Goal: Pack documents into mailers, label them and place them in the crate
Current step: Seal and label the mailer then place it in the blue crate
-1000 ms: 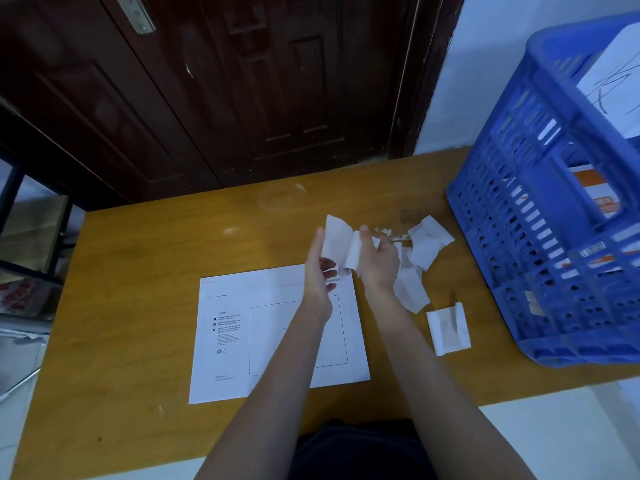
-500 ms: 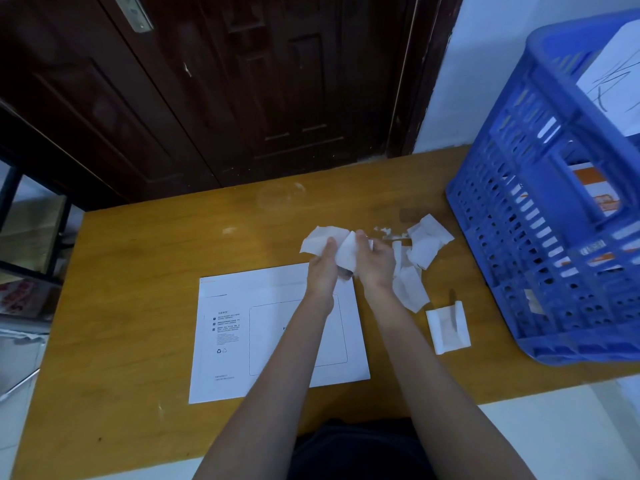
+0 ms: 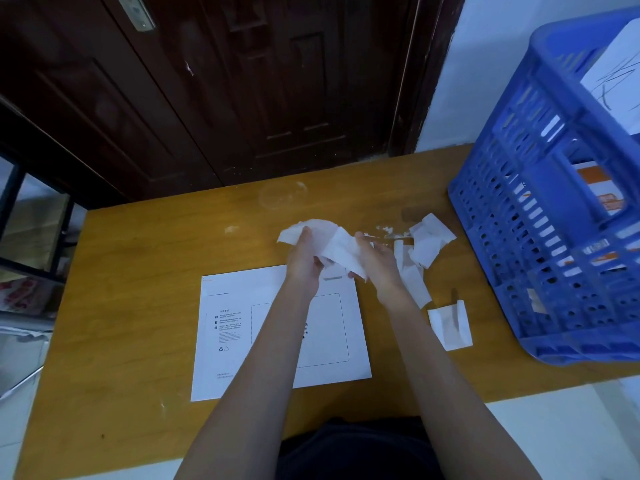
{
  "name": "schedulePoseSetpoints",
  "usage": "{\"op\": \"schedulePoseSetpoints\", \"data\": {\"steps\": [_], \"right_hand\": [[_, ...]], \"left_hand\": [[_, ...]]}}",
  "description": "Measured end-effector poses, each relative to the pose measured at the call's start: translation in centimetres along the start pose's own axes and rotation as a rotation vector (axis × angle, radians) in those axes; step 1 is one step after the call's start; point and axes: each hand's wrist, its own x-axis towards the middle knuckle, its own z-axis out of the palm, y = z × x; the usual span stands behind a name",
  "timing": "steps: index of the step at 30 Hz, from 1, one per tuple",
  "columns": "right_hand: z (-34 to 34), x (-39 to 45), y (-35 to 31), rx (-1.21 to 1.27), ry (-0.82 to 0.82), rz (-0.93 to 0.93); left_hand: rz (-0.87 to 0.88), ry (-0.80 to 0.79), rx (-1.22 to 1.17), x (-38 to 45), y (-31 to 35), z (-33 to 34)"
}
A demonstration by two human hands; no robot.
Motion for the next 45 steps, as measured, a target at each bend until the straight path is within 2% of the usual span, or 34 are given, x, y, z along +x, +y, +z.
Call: {"op": "schedulePoseSetpoints", "data": {"steps": [5, 9, 14, 17, 19, 23, 31, 35, 40, 45], "right_hand": [[0.0, 0.3, 0.4, 0.251, -0.083, 0.070], [0.3, 0.5, 0.7, 0.417, -0.034, 0.130], [1.2, -0.1, 0.5, 0.546, -0.010, 0.118], [1.3, -0.1, 0.5, 0.629, -0.115, 0.083], [1.0, 0.1, 0.5, 0.665, -0.208, -0.005], [0.1, 0.0, 0.4, 0.444, -0.197, -0.188], [-0.1, -0.1, -0.2, 0.277, -0.059, 0.015], [0.3, 0.6, 0.3, 0.065, 0.063, -0.022], [0.5, 0.8, 0.7, 0.124, -0.032, 0.035], [0.4, 0.9, 1.3, 0.169, -0.102, 0.070]], "left_hand": [[0.005, 0.062, -0.026, 0.0, -0.1, -0.2], [-0.023, 0.162, 0.050, -0.3, -0.7, 0.6], [-0.006, 0.258, 0.074, -0.5, -1.1, 1.5], [-0.008, 0.254, 0.011, -0.7, -0.8, 1.7], [-0.008, 0.236, -0.042, -0.7, -0.6, 1.6], [-0.009, 0.253, -0.017, -0.9, -0.2, 1.3], [0.014, 0.252, 0.202, -1.4, -0.4, 1.4], [0.063, 0.229, 0.324, -1.7, -0.7, 1.5], [0.088, 0.207, 0.369, -1.6, -0.9, 1.4], [-0.004, 0.259, 0.207, -1.4, -1.1, 1.3]]}}
